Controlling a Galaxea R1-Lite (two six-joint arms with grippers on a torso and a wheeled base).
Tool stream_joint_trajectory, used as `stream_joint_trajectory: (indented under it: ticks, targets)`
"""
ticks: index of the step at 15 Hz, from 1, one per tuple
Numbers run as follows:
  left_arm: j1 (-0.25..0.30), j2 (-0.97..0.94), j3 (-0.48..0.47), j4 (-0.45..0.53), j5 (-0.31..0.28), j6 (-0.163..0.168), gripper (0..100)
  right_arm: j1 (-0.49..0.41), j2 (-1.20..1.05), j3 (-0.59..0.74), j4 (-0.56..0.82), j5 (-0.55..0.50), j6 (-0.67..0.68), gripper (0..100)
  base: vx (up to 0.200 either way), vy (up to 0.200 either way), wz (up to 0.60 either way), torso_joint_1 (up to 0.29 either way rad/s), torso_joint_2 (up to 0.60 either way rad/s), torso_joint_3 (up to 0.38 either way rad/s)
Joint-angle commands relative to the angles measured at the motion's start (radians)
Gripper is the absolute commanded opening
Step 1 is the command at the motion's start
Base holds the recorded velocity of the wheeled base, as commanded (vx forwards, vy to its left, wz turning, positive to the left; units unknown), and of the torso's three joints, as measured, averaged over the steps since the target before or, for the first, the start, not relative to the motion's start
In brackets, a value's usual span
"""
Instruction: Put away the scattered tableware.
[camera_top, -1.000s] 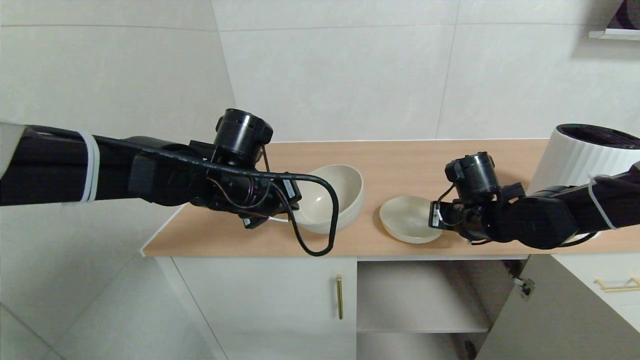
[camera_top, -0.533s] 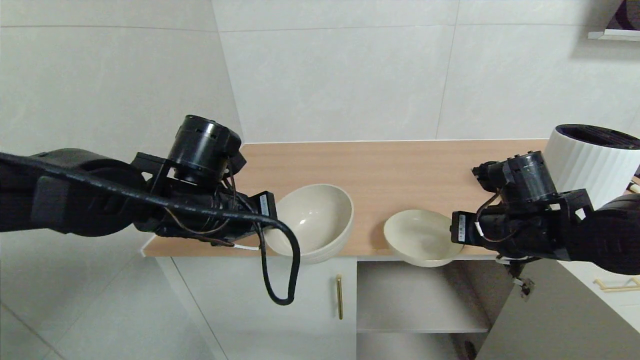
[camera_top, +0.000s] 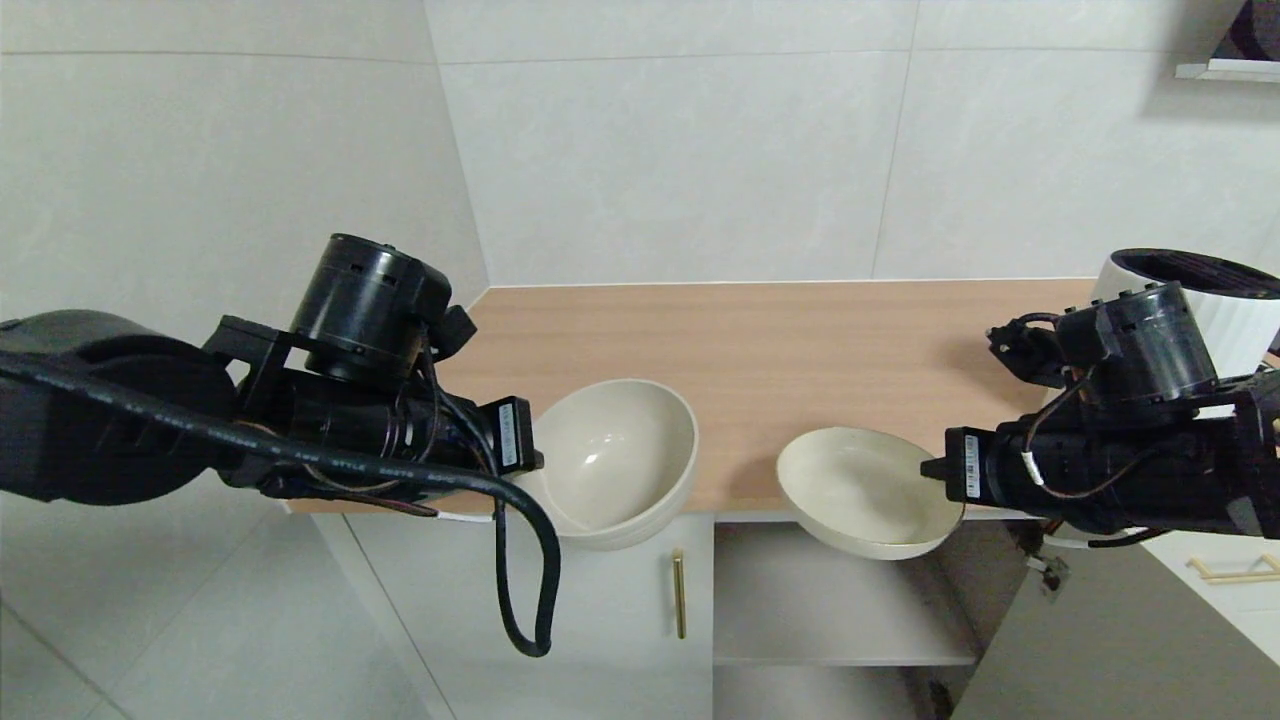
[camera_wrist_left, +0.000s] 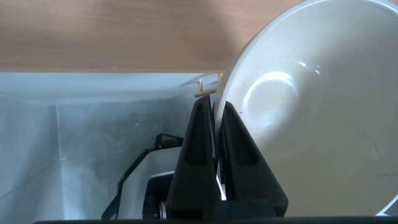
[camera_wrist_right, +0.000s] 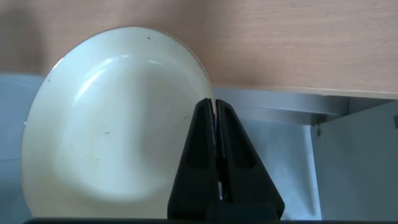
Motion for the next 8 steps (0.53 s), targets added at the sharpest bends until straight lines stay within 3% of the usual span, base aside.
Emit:
stream_joint_trajectory:
  ticks: [1,4,8]
  targets:
    - [0.0,0.004,0.001,-0.001,0.0,-0.001,0,0.0,-0.011,0.002,-0.001,0.0,-0.001,0,-0.2,0.0,0.0,0.002,0.0,0.002]
    - [0.0,0.005,0.002,-0.001,0.002,0.001,0,0.0,-0.002,0.011,-0.006,-0.002,-0.004,0,-0.2,0.0,0.0,0.004,0.01,0.004]
    - [0.0,0.007,0.002,-0.001,0.005,0.01,0,0.0,0.017,0.011,-0.008,-0.003,-0.004,0,0.0,0.0,0.0,0.0,0.0,0.0]
